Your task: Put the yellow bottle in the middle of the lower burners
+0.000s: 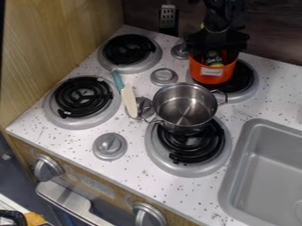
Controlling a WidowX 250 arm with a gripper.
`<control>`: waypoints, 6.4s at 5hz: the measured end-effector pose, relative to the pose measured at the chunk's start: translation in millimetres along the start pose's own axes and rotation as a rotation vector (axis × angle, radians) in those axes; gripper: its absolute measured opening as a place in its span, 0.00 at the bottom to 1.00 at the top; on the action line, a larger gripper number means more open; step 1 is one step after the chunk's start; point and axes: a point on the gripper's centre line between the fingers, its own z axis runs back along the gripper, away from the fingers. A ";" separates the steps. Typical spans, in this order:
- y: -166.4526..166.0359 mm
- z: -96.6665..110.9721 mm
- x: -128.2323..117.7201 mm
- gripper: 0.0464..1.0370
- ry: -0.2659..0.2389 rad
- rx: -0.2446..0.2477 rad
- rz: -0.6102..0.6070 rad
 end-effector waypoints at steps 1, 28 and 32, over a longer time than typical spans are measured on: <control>-0.2 -0.6 -0.7 0.89 0.003 -0.001 0.013; 153.9 81.3 -120.2 0.61 0.178 0.492 0.921; 148.6 64.8 -121.8 0.94 0.179 0.423 0.901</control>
